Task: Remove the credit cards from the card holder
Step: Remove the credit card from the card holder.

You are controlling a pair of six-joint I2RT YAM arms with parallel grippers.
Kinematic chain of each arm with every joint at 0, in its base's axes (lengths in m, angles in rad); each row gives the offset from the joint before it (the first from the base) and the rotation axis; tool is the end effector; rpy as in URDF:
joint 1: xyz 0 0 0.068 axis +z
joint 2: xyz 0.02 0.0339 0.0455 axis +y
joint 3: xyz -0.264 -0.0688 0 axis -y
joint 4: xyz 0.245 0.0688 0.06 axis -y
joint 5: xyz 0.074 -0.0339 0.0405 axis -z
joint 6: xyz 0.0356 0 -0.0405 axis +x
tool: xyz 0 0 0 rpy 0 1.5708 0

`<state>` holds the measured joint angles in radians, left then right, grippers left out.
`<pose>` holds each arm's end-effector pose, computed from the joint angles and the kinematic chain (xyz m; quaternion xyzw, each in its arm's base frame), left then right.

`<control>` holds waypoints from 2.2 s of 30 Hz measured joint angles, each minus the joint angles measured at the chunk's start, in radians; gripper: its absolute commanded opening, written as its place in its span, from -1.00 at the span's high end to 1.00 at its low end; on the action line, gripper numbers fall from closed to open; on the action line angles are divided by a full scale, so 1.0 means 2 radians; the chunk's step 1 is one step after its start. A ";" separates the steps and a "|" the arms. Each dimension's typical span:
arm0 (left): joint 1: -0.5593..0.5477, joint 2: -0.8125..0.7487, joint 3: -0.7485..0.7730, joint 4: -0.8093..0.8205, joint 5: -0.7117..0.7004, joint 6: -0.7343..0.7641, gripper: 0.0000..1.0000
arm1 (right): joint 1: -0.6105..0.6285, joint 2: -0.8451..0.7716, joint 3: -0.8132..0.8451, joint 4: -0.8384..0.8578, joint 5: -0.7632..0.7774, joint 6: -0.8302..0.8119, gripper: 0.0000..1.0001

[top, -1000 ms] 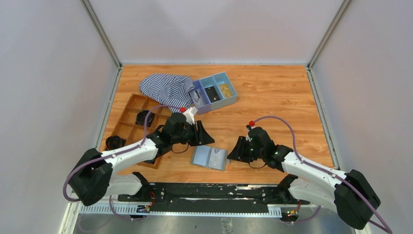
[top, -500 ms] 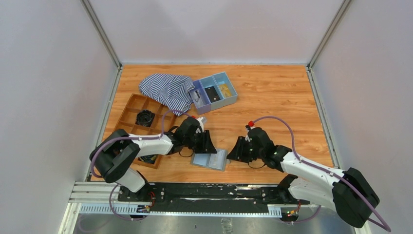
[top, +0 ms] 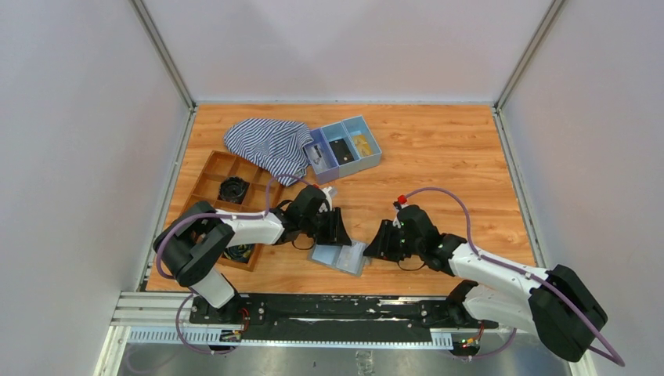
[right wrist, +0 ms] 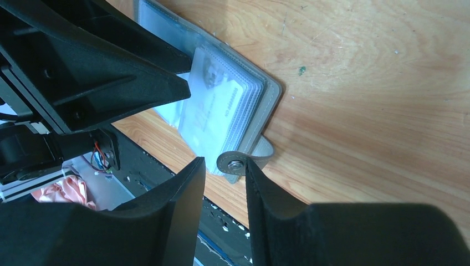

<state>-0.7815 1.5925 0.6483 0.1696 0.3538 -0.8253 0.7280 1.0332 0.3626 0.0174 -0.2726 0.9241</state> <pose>0.2005 -0.2164 0.1390 0.0483 0.9087 -0.3873 0.1482 0.1430 0.1403 0.1692 0.0271 0.8899 0.4052 0.2078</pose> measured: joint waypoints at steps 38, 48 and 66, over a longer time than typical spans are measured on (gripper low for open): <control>0.000 0.000 0.000 0.000 -0.002 0.001 0.27 | 0.000 0.009 -0.005 0.016 -0.008 0.003 0.31; 0.000 0.004 0.000 0.000 -0.005 0.000 0.30 | 0.000 0.032 -0.004 0.019 -0.017 0.001 0.32; 0.000 -0.023 -0.018 0.000 -0.018 -0.006 0.31 | 0.019 -0.022 0.012 0.023 -0.015 0.005 0.30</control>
<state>-0.7815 1.5459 0.6117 0.1699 0.3183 -0.8379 0.7670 0.9897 0.3874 0.0643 -0.3019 0.9344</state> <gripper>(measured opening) 0.348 0.349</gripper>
